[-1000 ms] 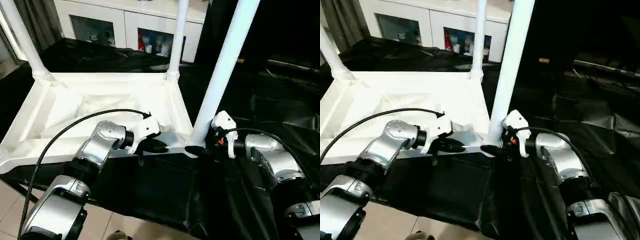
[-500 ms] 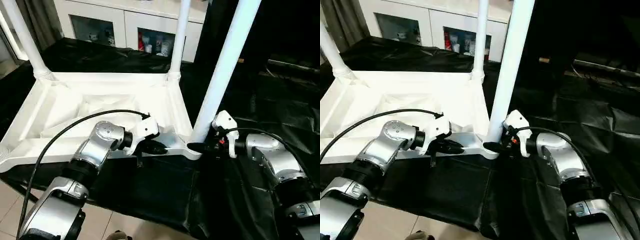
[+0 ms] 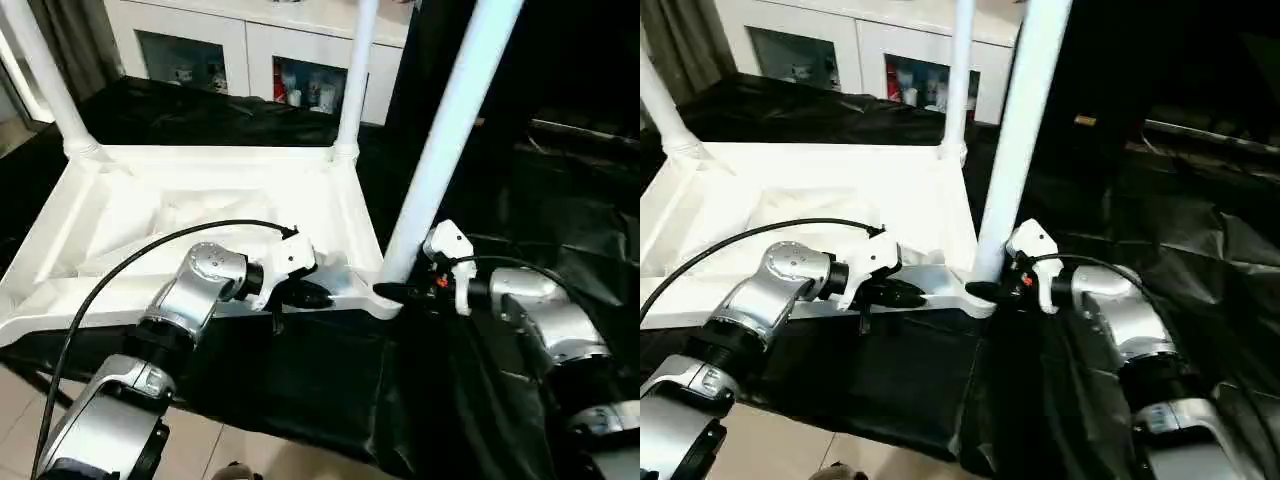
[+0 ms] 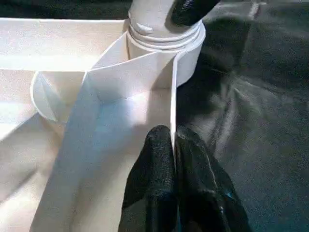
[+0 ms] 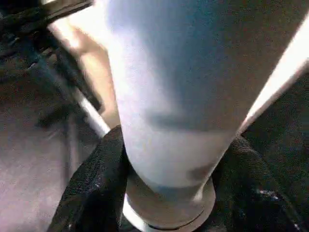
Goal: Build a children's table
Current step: Rotate leg to tighten
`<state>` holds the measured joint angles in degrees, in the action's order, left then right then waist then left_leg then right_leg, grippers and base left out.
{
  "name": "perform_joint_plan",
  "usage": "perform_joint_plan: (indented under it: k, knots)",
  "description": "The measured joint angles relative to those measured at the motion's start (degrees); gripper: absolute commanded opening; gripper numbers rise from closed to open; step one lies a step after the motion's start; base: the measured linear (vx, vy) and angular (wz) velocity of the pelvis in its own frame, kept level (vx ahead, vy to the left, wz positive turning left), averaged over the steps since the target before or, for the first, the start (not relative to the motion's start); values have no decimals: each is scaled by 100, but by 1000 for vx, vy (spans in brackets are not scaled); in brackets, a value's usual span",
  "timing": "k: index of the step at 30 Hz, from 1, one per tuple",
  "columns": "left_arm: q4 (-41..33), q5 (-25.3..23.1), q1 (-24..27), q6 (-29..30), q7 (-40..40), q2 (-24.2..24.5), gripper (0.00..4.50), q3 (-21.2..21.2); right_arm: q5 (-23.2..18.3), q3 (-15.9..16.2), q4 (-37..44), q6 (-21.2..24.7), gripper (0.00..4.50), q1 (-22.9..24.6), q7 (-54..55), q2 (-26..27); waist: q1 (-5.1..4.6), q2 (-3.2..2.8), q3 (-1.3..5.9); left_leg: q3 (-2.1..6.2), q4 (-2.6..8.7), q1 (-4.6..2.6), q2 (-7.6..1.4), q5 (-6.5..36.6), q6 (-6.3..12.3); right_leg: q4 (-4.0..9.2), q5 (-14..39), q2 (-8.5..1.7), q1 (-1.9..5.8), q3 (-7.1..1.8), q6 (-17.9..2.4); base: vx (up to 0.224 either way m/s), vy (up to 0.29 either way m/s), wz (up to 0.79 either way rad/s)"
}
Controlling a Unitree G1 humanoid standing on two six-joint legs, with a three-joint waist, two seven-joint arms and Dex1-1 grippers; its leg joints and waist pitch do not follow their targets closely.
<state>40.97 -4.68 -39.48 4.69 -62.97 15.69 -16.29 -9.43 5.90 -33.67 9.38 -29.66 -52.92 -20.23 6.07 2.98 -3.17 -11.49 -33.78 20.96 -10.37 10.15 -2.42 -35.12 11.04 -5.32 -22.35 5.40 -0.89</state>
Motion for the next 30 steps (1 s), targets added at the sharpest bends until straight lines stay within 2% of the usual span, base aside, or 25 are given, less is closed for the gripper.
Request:
perform_joint_plan:
  k: [4,5,10,15,21,22,24,28,30]
  knots:
    - [501,-146,-302,174,804,-391,0,73,-5,-350,-435,6,204,-154,1193,420,-25,1,1,2,-6,-13,1,0,0,12,6,-1,17,-1,10,0,0,0]
    - [737,-178,-457,280,1161,-562,0,101,32,-447,-582,5,204,-242,1766,636,-31,2,2,2,-7,-21,1,0,0,12,7,-1,25,-1,13,0,0,0]
    - [1262,-181,-783,498,2117,-1045,0,170,109,-687,-1038,-53,204,-592,3372,1109,-33,1,2,3,-6,-29,3,0,-1,15,8,-2,32,-3,16,0,0,0]
    - [1819,-258,-1107,433,2944,-1507,0,237,199,-949,-1741,-310,204,-1093,4862,1529,3,1,2,3,-2,-13,5,2,-1,18,-2,-2,29,-2,-1,0,0,0]
    - [1911,-357,-1156,209,2978,-1523,0,187,208,-1064,-1918,-640,204,-1143,4791,1541,47,-1,1,3,20,6,6,1,0,17,2,-2,6,0,5,0,0,0]
    - [1913,-363,-1155,192,2974,-1518,0,183,196,-1076,-1937,-672,259,-1143,4752,1539,47,-3,-1,3,20,7,6,0,0,15,2,-2,5,0,4,0,0,0]
    - [1962,-383,-1156,106,2939,-1494,0,177,165,-1083,-2037,-831,259,-1142,4605,1498,44,-3,-1,3,18,5,5,0,0,14,1,-2,5,0,4,0,0,0]
    - [2050,-399,-1174,-36,2911,-1474,0,177,174,-1045,-2129,-948,309,-1092,4349,1403,39,-9,-5,3,16,7,5,0,0,14,1,-2,5,0,4,0,0,0]
    - [2066,-401,-1176,-110,2824,-1448,0,177,246,-945,-2087,-987,317,-1062,4024,1209,46,-13,-7,3,18,8,5,0,0,13,1,-2,4,1,4,0,0,0]
